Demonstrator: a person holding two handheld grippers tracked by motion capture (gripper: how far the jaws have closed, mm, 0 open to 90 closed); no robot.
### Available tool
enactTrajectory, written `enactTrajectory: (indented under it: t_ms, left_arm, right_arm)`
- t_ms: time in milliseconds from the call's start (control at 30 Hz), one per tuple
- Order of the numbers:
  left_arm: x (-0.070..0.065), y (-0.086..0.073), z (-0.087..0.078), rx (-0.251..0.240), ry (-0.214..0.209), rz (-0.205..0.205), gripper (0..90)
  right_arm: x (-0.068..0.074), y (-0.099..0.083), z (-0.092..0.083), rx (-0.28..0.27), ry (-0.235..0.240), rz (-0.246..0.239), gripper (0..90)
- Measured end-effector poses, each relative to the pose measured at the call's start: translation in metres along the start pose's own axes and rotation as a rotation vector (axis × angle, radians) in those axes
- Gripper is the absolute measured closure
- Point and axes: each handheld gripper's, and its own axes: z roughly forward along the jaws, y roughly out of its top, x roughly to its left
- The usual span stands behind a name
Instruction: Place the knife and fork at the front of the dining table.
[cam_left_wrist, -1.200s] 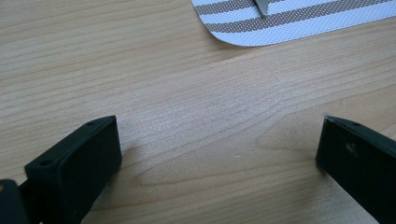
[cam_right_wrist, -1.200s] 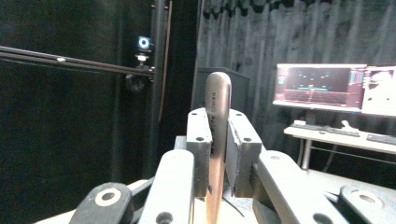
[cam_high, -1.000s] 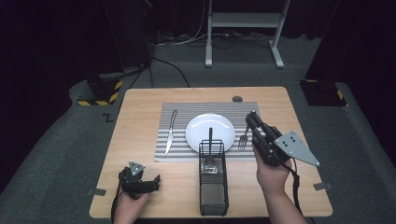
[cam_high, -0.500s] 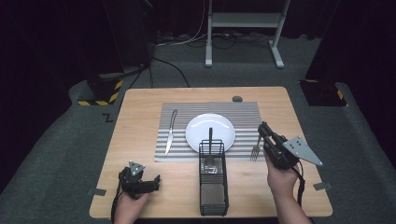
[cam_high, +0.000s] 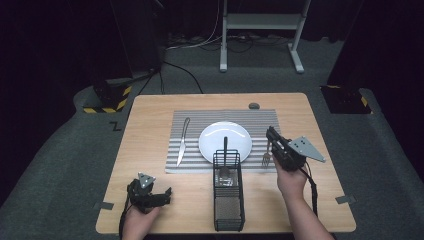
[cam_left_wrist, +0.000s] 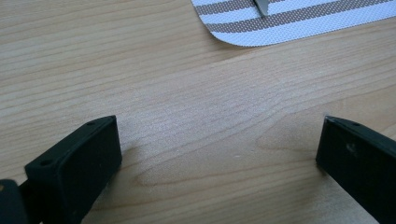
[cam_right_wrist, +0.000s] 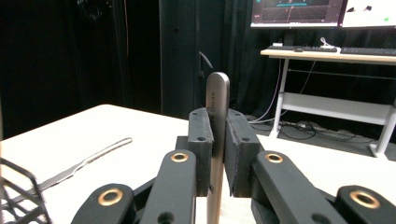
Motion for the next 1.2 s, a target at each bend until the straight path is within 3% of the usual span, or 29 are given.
enactTrajectory:
  t_ms: [600,833,1200]
  left_arm:
    - [0.0,0.0,0.0,0.0,0.002,-0.001,0.2]
    - [0.0,0.0,0.0,-0.002,0.004,-0.003,0.2]
    - [-0.001,0.0,0.0,-0.001,0.004,-0.004,0.2]
  right_arm:
    - [-0.015,-0.012,0.03,0.074,0.007,0.05,83.7]
    - [-0.025,-0.017,0.054,0.111,-0.001,0.09,86.1]
    - [-0.039,-0.031,0.095,0.213,0.013,0.142,85.4]
